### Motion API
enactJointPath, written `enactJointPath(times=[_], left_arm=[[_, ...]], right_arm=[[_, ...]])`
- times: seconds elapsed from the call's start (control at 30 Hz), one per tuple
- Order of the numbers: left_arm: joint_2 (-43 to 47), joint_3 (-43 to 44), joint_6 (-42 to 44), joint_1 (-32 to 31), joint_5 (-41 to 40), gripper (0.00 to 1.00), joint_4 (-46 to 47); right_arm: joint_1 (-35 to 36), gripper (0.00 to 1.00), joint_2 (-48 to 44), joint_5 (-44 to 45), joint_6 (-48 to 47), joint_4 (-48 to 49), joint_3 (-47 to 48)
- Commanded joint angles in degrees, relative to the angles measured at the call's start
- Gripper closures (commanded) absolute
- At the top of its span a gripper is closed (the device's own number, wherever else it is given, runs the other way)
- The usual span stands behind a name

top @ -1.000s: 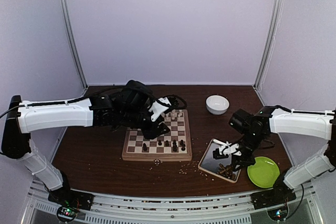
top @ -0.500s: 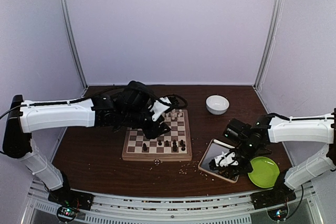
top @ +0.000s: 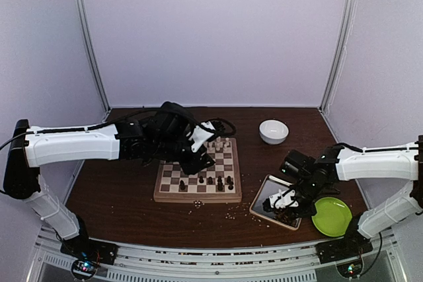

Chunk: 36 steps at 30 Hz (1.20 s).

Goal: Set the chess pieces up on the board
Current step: Pick up the rook from the storage box.

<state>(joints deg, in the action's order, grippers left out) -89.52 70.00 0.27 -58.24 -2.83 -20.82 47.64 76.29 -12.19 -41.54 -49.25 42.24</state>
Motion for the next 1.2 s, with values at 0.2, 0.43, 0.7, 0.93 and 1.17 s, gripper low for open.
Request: enactJointPath(times=[0.2,0.43,0.7,0.93,1.17], left_arm=[[-0.75,-0.30,-0.55,-0.30,-0.95,0.51,3.86],[-0.68,-1.21,-0.58,-0.30,-1.20,0.51,4.30],[0.25,-2.50,-0.64,-0.30,-1.54,0.51,4.81],[0.35,-3.10,-0.73,-0.32,-1.76,0.51,5.30],[0.13,-2.95,-0.82,-0.30,-1.77,0.51,5.37]], right_arm=[[0.73,0.71,-0.02,5.26,2.35,1.45,-1.40],[0.70,0.69,1.30,3.42,3.02,0.96,-0.59],[0.77,0.73,4.07,0.04,3.21,-0.12,1.20],[0.70,0.82,3.29,-2.01,3.48,-0.73,2.84],[0.63,0.96,4.73,-2.58,3.53,-0.70,2.86]])
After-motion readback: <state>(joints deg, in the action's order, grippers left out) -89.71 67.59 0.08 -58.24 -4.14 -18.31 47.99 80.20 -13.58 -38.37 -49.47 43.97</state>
